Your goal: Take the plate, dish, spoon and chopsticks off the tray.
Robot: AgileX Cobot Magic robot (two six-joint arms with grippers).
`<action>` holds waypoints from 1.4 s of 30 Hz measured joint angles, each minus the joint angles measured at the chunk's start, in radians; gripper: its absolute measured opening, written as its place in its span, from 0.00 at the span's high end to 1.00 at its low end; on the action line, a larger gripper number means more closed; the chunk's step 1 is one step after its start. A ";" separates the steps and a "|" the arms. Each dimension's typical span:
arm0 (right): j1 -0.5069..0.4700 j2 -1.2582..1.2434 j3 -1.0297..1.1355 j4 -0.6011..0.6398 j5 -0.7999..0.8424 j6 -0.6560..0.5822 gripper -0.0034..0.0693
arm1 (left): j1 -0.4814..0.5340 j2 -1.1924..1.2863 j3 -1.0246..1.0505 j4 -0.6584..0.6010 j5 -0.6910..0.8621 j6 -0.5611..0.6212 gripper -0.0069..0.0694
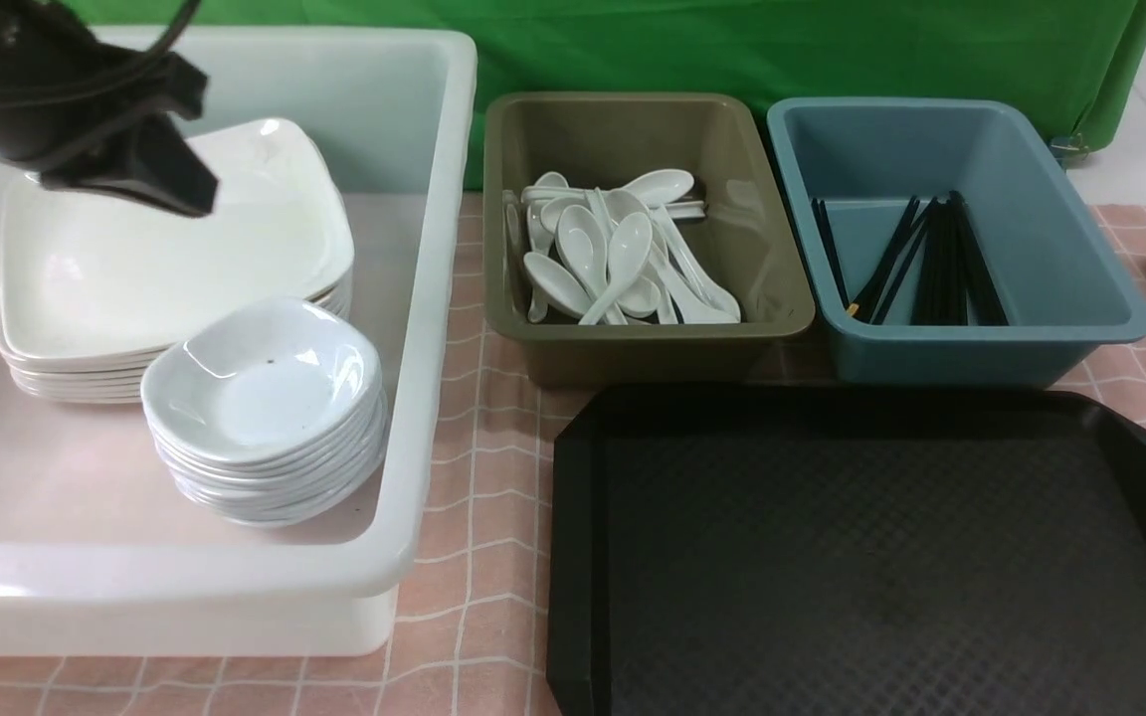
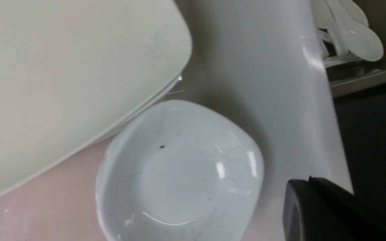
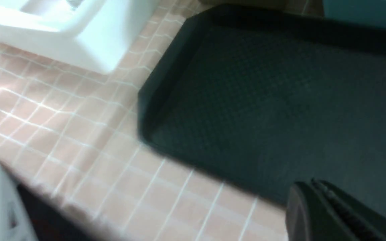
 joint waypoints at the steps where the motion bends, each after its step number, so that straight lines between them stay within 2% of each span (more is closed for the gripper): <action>1: 0.000 -0.036 0.053 -0.009 -0.081 -0.024 0.91 | -0.015 0.000 0.000 -0.001 0.000 0.000 0.92; 7: 0.000 -0.138 0.358 -0.048 -0.645 -0.068 0.91 | -0.066 -0.001 0.000 -0.001 -0.005 0.000 0.92; 11: 0.000 -0.136 0.440 -0.051 -0.816 -0.068 0.91 | -0.068 -0.001 0.000 -0.004 -0.010 -0.001 0.92; 19: 0.000 -0.136 0.451 -0.053 -0.848 -0.065 0.91 | -0.068 -0.001 0.000 -0.003 -0.010 0.000 0.91; 28: 0.000 -0.136 0.451 -0.055 -0.848 -0.065 0.90 | -0.068 -0.001 0.000 -0.003 0.057 -0.001 0.91; 38: 0.000 -0.136 0.451 -0.053 -0.844 -0.064 0.87 | -0.068 -0.010 0.000 -0.002 0.064 -0.173 0.91; 42: 0.000 -0.142 0.475 0.015 -0.854 -0.064 0.86 | -0.068 -0.010 0.000 -0.002 0.066 -0.215 0.91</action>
